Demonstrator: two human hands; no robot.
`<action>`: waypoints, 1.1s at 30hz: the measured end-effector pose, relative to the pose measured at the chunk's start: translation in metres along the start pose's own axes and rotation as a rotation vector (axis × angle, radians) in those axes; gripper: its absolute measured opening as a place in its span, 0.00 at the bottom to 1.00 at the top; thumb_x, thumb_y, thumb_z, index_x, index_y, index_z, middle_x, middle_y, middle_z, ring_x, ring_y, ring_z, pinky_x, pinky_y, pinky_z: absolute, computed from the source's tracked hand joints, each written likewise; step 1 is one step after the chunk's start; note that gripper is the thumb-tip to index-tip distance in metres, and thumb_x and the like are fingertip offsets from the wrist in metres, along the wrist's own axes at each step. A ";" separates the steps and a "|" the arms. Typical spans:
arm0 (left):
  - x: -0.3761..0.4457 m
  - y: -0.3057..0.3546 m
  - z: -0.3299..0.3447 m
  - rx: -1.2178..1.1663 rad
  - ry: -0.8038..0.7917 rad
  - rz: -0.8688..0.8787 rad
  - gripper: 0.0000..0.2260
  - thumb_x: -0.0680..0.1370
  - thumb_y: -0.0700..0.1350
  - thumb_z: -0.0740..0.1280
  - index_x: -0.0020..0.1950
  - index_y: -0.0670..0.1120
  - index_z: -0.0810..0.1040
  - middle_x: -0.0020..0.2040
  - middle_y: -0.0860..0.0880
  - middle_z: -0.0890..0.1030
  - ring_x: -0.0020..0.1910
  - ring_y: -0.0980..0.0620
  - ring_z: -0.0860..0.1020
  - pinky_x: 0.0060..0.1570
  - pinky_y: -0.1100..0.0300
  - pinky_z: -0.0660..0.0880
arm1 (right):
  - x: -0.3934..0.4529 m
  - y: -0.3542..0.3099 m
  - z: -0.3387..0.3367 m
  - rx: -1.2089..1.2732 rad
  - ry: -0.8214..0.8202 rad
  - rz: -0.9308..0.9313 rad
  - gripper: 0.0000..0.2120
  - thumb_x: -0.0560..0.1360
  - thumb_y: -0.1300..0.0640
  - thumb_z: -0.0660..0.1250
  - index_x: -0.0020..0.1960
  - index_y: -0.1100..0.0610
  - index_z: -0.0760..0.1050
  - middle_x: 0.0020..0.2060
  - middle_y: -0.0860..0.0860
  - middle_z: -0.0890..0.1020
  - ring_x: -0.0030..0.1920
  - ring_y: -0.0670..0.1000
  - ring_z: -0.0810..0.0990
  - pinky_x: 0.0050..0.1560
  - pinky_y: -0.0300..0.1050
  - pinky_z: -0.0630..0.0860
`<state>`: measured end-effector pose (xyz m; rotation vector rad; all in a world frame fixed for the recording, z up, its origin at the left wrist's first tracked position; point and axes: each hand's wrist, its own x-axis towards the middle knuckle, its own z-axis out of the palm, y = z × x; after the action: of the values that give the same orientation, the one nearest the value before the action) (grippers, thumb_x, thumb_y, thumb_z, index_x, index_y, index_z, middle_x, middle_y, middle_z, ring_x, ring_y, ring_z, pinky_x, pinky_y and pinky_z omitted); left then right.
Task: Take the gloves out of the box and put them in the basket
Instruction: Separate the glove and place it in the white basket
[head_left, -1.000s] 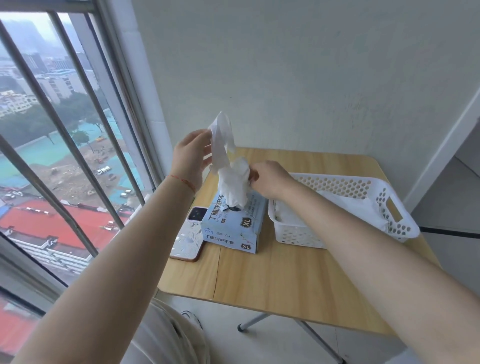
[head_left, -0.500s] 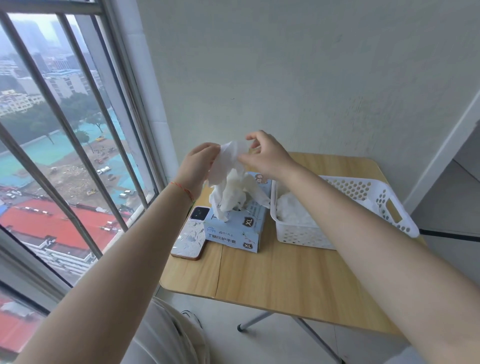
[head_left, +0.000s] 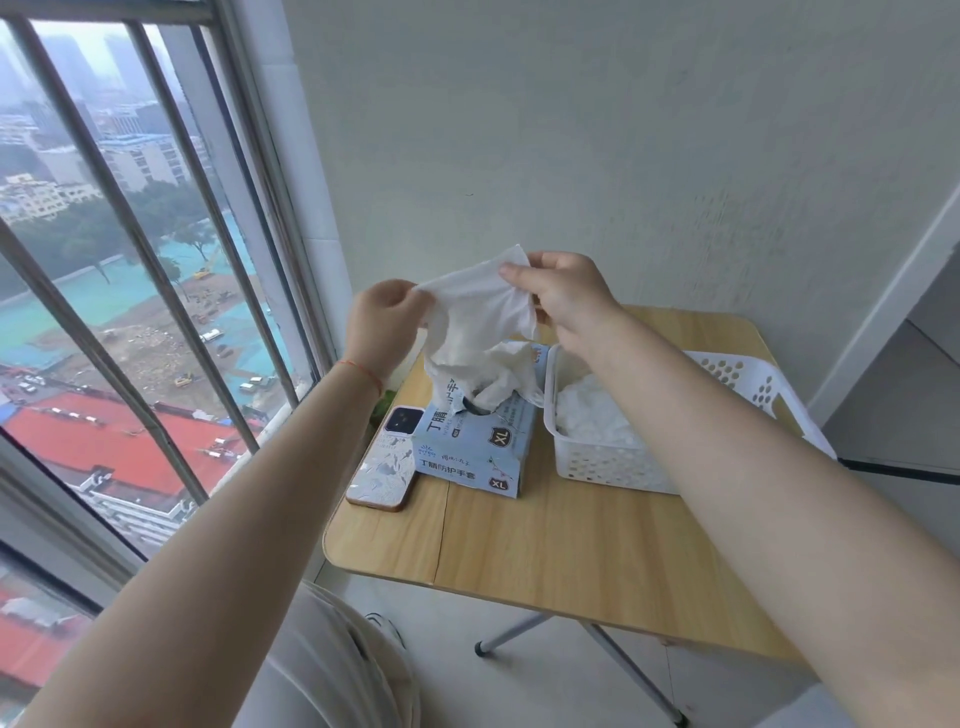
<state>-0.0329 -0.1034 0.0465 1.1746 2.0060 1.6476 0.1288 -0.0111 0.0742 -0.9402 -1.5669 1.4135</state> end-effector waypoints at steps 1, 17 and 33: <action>0.000 0.006 -0.003 -0.097 0.014 -0.007 0.07 0.73 0.40 0.65 0.36 0.39 0.79 0.27 0.55 0.74 0.30 0.55 0.70 0.35 0.62 0.68 | -0.001 -0.003 -0.001 0.038 -0.004 0.009 0.02 0.73 0.60 0.73 0.44 0.58 0.80 0.41 0.56 0.82 0.39 0.55 0.79 0.45 0.48 0.76; -0.017 0.019 0.009 -0.228 -0.581 -0.009 0.20 0.67 0.39 0.63 0.58 0.45 0.80 0.54 0.46 0.83 0.57 0.48 0.80 0.62 0.51 0.72 | -0.026 -0.012 -0.013 -0.444 -0.209 -0.123 0.11 0.76 0.49 0.68 0.46 0.57 0.81 0.33 0.46 0.75 0.34 0.45 0.71 0.37 0.38 0.69; -0.022 -0.009 0.010 -0.431 -0.789 -0.322 0.08 0.76 0.42 0.65 0.53 0.41 0.79 0.44 0.47 0.84 0.41 0.50 0.82 0.47 0.57 0.80 | -0.027 -0.005 -0.035 -0.048 0.033 0.120 0.09 0.68 0.55 0.70 0.46 0.56 0.74 0.36 0.56 0.71 0.37 0.54 0.72 0.39 0.45 0.68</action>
<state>-0.0162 -0.1124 0.0289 1.0368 1.1930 1.1164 0.1714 -0.0220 0.0785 -1.0973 -1.5480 1.4403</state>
